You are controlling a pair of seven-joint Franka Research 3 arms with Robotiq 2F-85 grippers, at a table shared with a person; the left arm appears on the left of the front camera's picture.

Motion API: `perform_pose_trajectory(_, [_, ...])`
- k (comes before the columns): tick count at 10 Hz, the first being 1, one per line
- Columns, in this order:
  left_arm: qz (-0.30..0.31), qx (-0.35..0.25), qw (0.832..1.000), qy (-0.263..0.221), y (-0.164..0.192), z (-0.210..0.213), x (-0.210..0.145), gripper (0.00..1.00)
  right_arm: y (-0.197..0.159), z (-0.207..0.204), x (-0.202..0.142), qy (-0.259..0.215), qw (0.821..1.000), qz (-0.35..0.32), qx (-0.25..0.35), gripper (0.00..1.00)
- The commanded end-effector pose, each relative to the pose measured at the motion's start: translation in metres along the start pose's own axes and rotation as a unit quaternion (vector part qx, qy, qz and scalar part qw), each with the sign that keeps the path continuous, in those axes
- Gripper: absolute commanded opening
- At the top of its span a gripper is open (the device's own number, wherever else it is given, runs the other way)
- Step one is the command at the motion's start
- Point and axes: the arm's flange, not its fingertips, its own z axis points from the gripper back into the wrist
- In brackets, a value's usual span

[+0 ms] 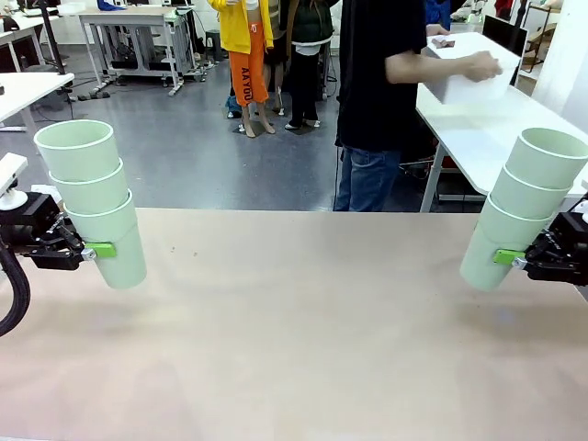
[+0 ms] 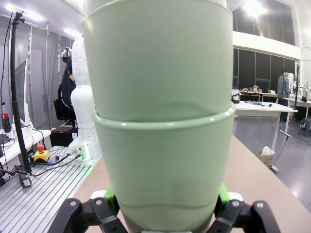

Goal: Stack the cups and store them in the basket.
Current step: Place the stack of Reusable plastic cups into the Pantry Basket.

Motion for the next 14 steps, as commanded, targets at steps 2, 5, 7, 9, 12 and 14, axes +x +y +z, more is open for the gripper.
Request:
perform_pose_trajectory(2, [-0.004,-0.001,1.000,-0.004,-0.0014,0.0015,0.0040,0.88,-0.0016,-0.0001,0.0044,0.001,1.000,0.007,0.004,0.86])
perform_pose_trajectory(5, [-0.004,-0.001,1.000,-0.004,-0.0014,0.0015,0.0040,0.88,-0.0016,-0.0001,0.0044,0.001,1.000,0.007,0.004,0.86])
perform_pose_trajectory(7, [-0.004,-0.001,1.000,-0.004,-0.0014,0.0015,0.0040,0.88,-0.0016,-0.0001,0.0044,0.001,1.000,0.007,0.004,0.86])
perform_pose_trajectory(9, [-0.004,-0.001,1.000,-0.004,-0.0014,0.0015,0.0040,0.88,-0.0016,-0.0001,0.0044,0.001,1.000,0.007,0.004,0.86])
perform_pose_trajectory(12, [-0.004,-0.001,1.000,-0.004,-0.0014,0.0015,0.0040,0.88,-0.0016,-0.0001,0.0044,0.001,1.000,0.007,0.004,0.86])
perform_pose_trajectory(14, [-0.004,-0.001,1.000,-0.004,-0.0014,0.0015,0.0040,0.88,-0.0016,-0.0001,0.0044,0.001,1.000,0.007,0.004,0.86])
